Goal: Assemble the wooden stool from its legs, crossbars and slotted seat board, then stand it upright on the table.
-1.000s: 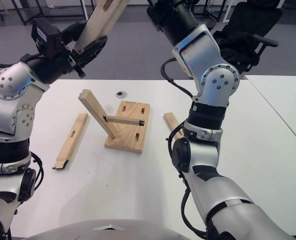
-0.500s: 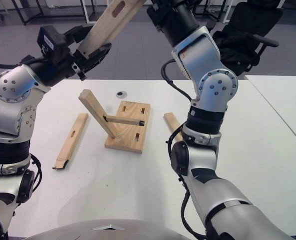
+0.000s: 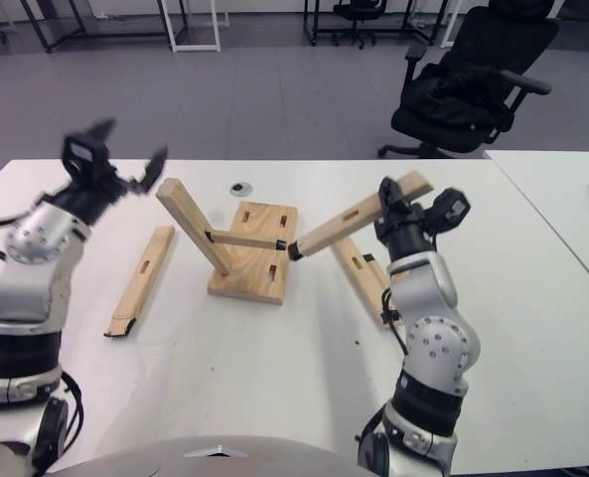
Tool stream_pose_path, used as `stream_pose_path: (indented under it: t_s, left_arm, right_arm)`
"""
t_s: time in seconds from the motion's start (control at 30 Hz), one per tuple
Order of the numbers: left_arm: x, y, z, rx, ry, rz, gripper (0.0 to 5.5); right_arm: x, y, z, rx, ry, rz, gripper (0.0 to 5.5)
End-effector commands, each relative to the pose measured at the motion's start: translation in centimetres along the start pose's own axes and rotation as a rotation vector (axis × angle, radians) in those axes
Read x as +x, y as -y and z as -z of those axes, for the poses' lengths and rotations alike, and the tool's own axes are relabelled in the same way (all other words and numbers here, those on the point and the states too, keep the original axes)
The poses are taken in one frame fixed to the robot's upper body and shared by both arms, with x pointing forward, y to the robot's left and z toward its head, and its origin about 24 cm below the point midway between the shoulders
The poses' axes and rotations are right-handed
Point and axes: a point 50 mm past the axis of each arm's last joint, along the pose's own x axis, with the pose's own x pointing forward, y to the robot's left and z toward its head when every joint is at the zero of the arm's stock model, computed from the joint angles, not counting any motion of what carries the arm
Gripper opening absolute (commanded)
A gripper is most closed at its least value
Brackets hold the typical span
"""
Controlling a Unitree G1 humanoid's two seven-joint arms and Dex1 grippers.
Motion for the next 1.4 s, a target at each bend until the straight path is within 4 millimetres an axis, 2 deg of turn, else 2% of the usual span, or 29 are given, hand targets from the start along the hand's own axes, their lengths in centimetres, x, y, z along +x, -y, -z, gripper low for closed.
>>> stream_pose_path:
  t_s: [0.03,0.13,0.2,0.33,0.47,0.7,0.87,1.03,1.2,1.3,1.4]
  left_arm:
    - [-0.4,1.8,4.5,0.018,-0.187,0.108,4.49]
    - [-0.8,3.6,7.7,0.092,-0.324,0.217,4.49]
    - [-1.1,4.2,8.9,0.137,-0.371,0.264,4.49]
    - [-1.4,5.0,10.0,0.178,-0.436,0.341,4.49]
    - [-2.1,6.2,10.8,0.209,-0.497,0.437,4.49]
    - [-1.5,8.2,9.2,0.174,-0.483,0.536,4.49]
    - [-1.1,9.3,8.1,0.149,-0.464,0.570,4.49]
    - [-0.8,9.9,7.0,0.116,-0.437,0.587,4.49]
    - [-0.4,11.0,5.3,0.045,-0.386,0.610,4.49]
    - [-0.6,10.9,5.1,0.046,-0.386,0.602,4.49]
    - [-0.8,10.6,4.7,0.048,-0.378,0.591,4.49]
  right_arm:
    - [0.1,0.3,0.6,0.056,-0.024,0.030,1.02]
    - [0.6,0.4,2.1,0.095,-0.069,0.043,1.02]
    - [0.7,0.7,3.2,0.120,-0.095,0.067,1.02]
    - [0.6,0.8,4.5,0.119,-0.122,0.087,1.02]
    - [0.5,0.3,5.0,-0.061,-0.117,0.084,1.02]
    - [-0.8,-1.3,4.5,-0.298,-0.093,0.088,1.02]
    - [-1.0,-1.0,3.5,-0.385,-0.040,0.131,1.02]
    - [-1.4,-0.9,3.2,-0.547,-0.044,0.113,1.02]
    - [-1.7,-0.2,4.8,-0.653,-0.137,0.062,1.02]
    - [-2.1,1.0,5.2,-0.644,-0.161,0.079,1.02]
    - [-2.1,1.2,5.7,-0.645,-0.184,0.066,1.02]
